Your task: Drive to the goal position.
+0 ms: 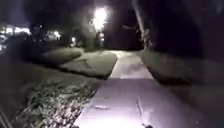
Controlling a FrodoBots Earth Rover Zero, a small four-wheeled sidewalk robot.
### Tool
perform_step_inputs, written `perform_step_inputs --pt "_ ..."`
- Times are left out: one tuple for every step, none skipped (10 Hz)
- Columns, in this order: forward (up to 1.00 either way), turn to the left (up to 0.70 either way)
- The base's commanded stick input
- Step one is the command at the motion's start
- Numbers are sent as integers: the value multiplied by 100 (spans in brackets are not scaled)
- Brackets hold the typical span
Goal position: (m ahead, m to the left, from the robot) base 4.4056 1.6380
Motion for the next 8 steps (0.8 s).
perform_step_inputs --pt "70 -25" --pt "70 -35" --pt "70 -35" --pt "70 -35" --pt "70 -35" --pt "70 -14" --pt "70 0" --pt "70 0"
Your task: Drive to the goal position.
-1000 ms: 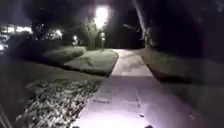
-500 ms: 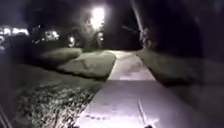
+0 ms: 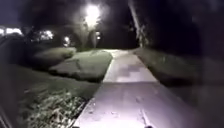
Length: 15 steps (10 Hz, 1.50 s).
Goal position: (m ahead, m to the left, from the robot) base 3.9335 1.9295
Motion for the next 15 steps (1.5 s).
perform_step_inputs --pt "70 0" --pt "70 -5" --pt "70 -35" --pt "70 -35" --pt "70 -32" --pt "70 -12" --pt "70 0" --pt "70 0" --pt "70 0" --pt "70 0" --pt "70 0" --pt "70 0" --pt "70 0" --pt "70 0" --pt "70 0"
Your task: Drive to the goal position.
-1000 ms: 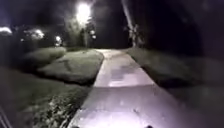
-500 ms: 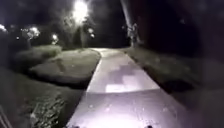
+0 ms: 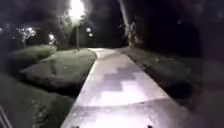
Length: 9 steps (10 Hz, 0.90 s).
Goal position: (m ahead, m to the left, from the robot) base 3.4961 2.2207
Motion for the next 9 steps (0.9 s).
perform_step_inputs --pt "70 0" --pt "70 0" --pt "70 9" --pt "70 22" --pt "70 34" --pt "70 10" --pt "70 0" --pt "70 0" --pt "70 0"
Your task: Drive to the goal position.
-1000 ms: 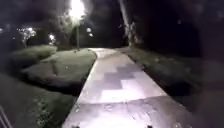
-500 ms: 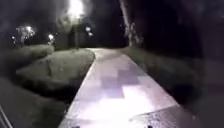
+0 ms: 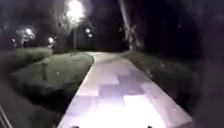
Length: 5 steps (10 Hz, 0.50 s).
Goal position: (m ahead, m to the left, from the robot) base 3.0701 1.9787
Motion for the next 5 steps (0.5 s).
perform_step_inputs --pt "70 0" --pt "70 0" --pt "70 0" --pt "70 0" --pt "70 0"
